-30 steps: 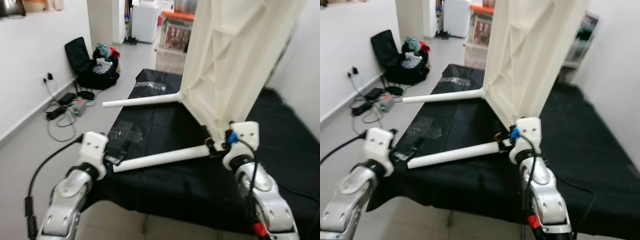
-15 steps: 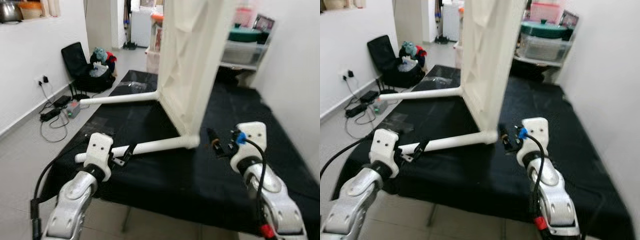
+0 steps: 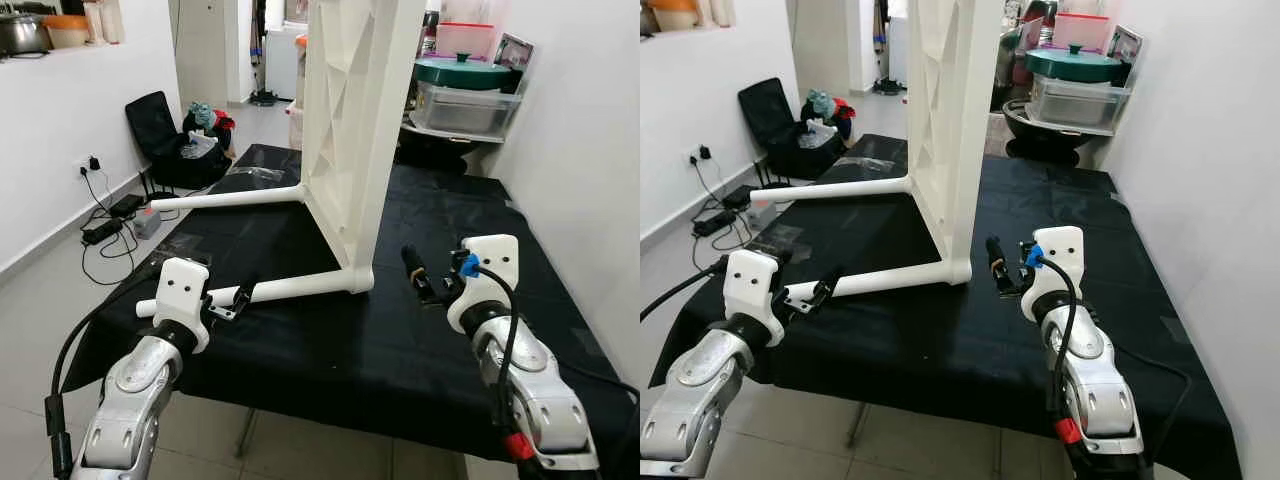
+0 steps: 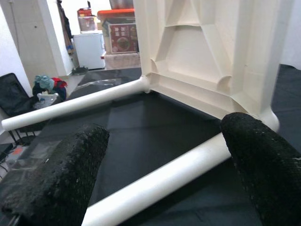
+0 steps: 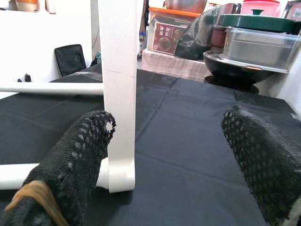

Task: Building children table

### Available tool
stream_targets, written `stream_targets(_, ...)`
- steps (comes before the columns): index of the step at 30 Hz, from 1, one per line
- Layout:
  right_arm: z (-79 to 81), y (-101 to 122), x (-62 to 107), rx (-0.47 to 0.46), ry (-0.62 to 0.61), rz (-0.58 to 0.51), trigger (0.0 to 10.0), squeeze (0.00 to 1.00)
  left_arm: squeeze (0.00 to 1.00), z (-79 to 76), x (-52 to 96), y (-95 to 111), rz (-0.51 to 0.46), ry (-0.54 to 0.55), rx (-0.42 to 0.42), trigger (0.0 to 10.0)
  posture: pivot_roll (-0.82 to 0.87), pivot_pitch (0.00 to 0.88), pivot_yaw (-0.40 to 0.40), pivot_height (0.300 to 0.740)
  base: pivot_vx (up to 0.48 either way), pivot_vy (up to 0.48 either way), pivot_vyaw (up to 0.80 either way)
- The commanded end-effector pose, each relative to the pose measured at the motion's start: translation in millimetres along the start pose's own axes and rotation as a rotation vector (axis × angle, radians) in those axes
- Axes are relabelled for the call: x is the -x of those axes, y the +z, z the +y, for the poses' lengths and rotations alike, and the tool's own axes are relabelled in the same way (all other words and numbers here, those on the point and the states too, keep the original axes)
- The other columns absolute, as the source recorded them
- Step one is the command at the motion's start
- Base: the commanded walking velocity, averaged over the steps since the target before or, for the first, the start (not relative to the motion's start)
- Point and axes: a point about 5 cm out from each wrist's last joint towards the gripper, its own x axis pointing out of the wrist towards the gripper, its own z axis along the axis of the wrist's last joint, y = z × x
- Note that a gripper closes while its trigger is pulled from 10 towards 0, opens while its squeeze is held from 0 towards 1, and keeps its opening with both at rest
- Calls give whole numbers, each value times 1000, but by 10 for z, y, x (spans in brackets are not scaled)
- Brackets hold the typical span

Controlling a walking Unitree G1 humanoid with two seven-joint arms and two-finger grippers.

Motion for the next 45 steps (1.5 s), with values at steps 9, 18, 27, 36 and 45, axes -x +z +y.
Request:
stream_targets(9,-8,47,-19,-13,7,-10,10000,0,0,31,27,45,-40,38,10,10000,60,0,-137,740,257,0,0)
stream_targets(18,-20,58,-24,-19,6,-15,10000,0,0,9,18,68,-53,30,13,10000,63,0,-137,740,271,0,0)
stream_targets(27,-160,44,35,4,29,2,10000,0,0,-38,29,48,-35,6,-1,10000,59,0,-129,740,30,0,0)
stream_targets(36,-244,-47,133,42,104,75,10000,0,0,-28,24,35,-26,-2,-8,10000,53,0,-122,740,0,0,0)
stream_targets(45,-303,15,168,-87,112,83,10000,0,0,13,25,23,-19,10,-18,10000,47,0,-121,740,0,0,0)
